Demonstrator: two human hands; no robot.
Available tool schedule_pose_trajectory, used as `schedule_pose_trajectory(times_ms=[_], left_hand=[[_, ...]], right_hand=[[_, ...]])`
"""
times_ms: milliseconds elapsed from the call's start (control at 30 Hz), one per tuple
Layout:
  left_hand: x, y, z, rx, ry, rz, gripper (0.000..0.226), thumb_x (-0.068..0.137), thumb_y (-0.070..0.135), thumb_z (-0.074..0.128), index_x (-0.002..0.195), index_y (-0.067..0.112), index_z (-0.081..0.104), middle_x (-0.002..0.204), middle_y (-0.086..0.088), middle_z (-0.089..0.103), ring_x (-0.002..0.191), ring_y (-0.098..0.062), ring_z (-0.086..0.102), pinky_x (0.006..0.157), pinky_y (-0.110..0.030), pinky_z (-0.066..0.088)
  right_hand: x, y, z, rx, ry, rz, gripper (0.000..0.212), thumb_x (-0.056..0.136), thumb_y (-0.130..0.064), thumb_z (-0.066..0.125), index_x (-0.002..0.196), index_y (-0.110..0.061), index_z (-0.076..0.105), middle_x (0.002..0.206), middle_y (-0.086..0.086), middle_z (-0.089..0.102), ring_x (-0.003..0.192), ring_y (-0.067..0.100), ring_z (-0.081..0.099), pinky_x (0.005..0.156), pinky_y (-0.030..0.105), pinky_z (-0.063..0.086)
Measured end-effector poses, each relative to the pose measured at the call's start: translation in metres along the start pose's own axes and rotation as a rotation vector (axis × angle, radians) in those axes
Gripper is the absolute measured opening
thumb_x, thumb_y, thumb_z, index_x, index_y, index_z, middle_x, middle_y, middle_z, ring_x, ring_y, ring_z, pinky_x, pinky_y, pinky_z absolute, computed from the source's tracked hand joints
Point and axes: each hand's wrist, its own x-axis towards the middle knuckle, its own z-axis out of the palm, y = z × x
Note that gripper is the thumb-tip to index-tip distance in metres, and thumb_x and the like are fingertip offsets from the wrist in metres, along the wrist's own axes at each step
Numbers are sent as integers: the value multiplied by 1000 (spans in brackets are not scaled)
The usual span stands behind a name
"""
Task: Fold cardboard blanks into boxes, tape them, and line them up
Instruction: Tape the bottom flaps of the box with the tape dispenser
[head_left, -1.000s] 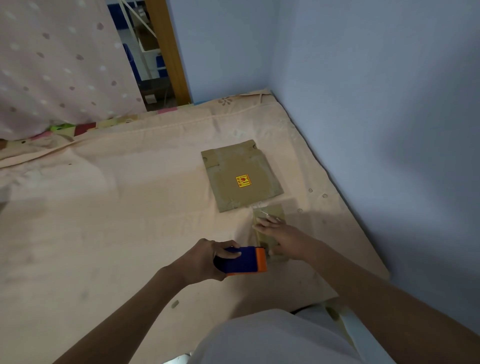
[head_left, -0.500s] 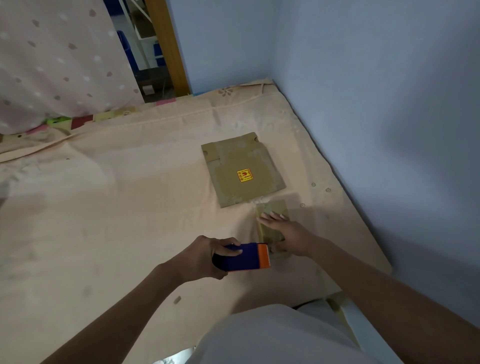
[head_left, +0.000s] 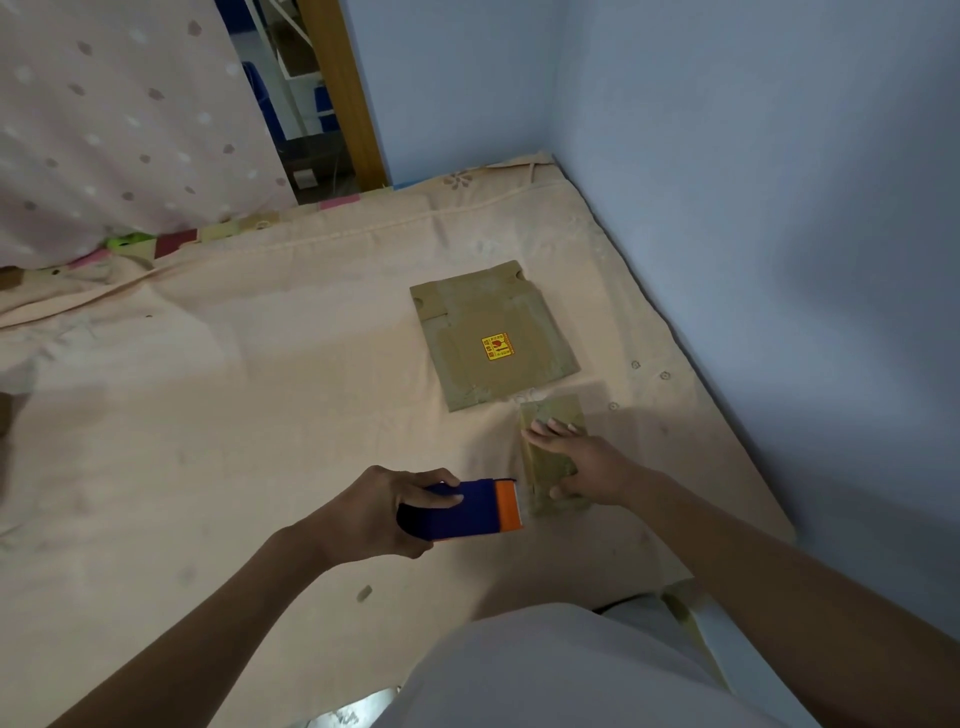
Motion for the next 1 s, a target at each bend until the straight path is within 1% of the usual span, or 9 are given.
schedule_pose_trajectory(times_ms=[233, 400, 500, 633, 767, 867, 933, 967, 1000], left_hand=[[3, 6, -3, 92, -53, 9, 56, 77, 11, 80, 130, 24, 65, 132, 23, 55, 106, 5, 57, 85, -9, 49], [26, 9, 6, 206, -139, 12, 50, 76, 15, 73, 125, 21, 66, 122, 17, 58, 88, -6, 59, 72, -10, 45], [42, 13, 8, 293, -195, -4, 49, 79, 18, 72, 127, 18, 65, 124, 9, 60, 92, -9, 59, 71, -5, 38], [60, 23, 3, 365, -265, -46, 51, 84, 23, 72, 134, 17, 61, 131, 3, 59, 105, -17, 59, 80, -16, 45], [82, 34, -7, 350, -304, -108, 50, 82, 23, 74, 131, 19, 65, 127, 4, 63, 96, -9, 53, 77, -16, 42], [91, 37, -2, 370, -316, -207, 35, 78, 24, 77, 113, 18, 73, 101, 2, 68, 85, -10, 58, 68, -19, 46], [84, 26, 7, 486, -304, -294, 14, 68, 24, 80, 76, 20, 69, 73, 3, 60, 73, -10, 63, 58, -27, 51], [78, 20, 9, 500, -305, -342, 14, 64, 20, 79, 67, 17, 66, 67, 2, 59, 70, -11, 64, 58, -28, 53], [74, 11, 10, 487, -310, -390, 9, 63, 16, 77, 70, 16, 71, 69, 0, 64, 69, -13, 65, 61, -30, 56]], right_hand=[[1, -4, 0, -18, -14, 27, 96, 89, -22, 74, 159, -35, 10, 166, -13, 2, 153, 12, -4, 121, 30, 7], [2, -5, -1, -21, -19, 17, 97, 89, -23, 74, 160, -32, 9, 166, -11, 2, 153, 11, -4, 119, 25, 5], [4, -3, 1, -19, -11, 19, 96, 88, -24, 75, 159, -32, 11, 166, -11, 3, 153, 12, -4, 121, 27, 5], [5, -2, 3, 6, -14, 21, 94, 87, -23, 76, 159, -31, 16, 166, -13, 2, 154, 15, -6, 123, 34, 7], [6, -4, 3, -31, -28, 12, 93, 89, -21, 74, 160, -28, 14, 166, -11, 1, 154, 15, -6, 123, 31, 7], [8, -3, 2, -46, -36, 17, 93, 90, -21, 73, 160, -27, 11, 167, -10, 0, 154, 15, -6, 122, 28, 6], [8, 0, 2, -25, -20, 0, 94, 89, -19, 74, 160, -25, 13, 167, -8, 3, 153, 13, -4, 119, 22, 2], [8, 1, 3, -15, -12, -12, 95, 88, -19, 75, 160, -25, 14, 167, -6, 5, 153, 12, -3, 118, 20, 0], [9, 3, 4, -8, -7, -19, 95, 87, -18, 76, 160, -25, 15, 167, -5, 6, 153, 11, -2, 117, 18, -1]])
